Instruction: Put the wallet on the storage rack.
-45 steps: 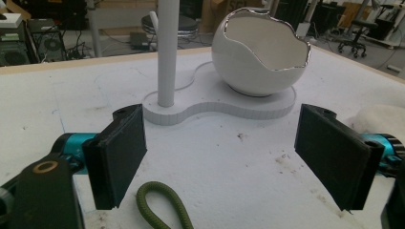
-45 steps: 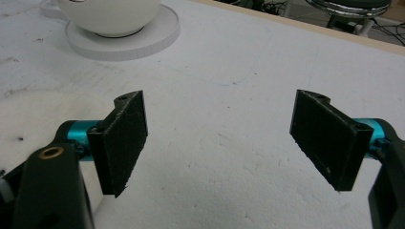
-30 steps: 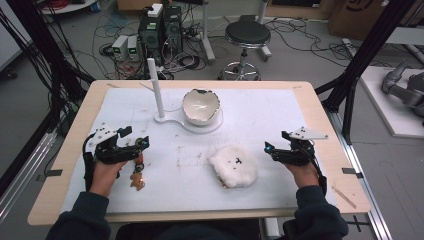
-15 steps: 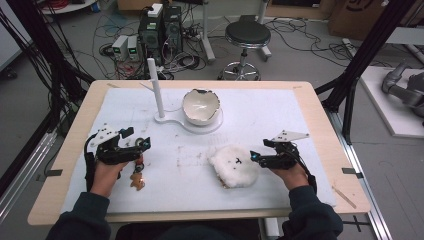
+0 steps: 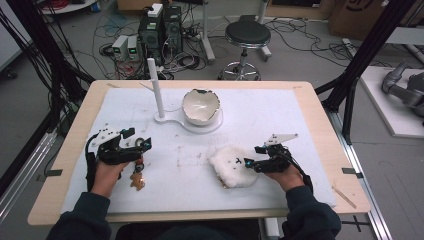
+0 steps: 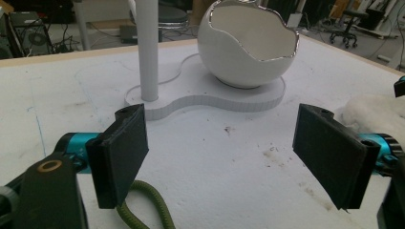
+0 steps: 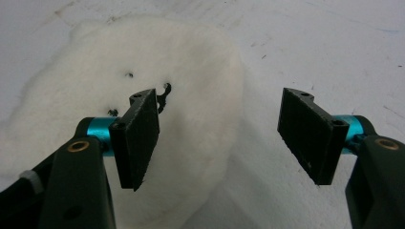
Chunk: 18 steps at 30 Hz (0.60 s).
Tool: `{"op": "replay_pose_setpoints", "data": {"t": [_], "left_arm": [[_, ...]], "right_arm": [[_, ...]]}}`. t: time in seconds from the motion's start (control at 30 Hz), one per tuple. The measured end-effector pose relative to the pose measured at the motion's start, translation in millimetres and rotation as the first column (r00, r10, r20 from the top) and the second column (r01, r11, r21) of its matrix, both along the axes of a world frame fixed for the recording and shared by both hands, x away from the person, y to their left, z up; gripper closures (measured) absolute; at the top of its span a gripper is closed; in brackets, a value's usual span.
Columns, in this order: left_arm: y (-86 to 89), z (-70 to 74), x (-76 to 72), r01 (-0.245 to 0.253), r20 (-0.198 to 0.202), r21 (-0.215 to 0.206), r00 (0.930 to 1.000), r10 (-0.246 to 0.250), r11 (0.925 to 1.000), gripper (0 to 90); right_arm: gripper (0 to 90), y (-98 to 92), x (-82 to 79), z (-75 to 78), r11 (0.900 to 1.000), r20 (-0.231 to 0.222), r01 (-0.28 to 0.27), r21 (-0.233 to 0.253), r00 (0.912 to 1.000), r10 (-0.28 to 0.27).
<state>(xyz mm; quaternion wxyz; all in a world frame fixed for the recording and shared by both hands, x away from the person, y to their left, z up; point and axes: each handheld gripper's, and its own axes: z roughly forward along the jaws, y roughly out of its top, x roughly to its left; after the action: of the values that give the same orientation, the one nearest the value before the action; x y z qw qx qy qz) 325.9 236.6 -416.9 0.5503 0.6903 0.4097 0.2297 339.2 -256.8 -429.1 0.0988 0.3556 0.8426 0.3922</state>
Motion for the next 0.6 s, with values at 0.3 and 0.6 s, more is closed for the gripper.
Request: {"op": "replay_pose_setpoints", "data": {"t": [0.3, 0.6], "left_arm": [[-1.3, -0.4, 0.0, 0.015, -0.006, -0.001, 0.9999, -0.015, 0.9999, 21.7], [-18.5, -1.2, 0.1, 0.134, -0.037, -0.042, 0.9900, -0.136, 0.9900, 27.3]], "right_arm": [[57.8, 4.3, 4.4, -9.4, 0.998, -0.144, -0.063, -0.018, 0.9877, 0.060], [78.6, 12.0, -4.5, 12.3, 0.988, 0.083, -0.154, 0.006, 0.9848, 0.152]]}}
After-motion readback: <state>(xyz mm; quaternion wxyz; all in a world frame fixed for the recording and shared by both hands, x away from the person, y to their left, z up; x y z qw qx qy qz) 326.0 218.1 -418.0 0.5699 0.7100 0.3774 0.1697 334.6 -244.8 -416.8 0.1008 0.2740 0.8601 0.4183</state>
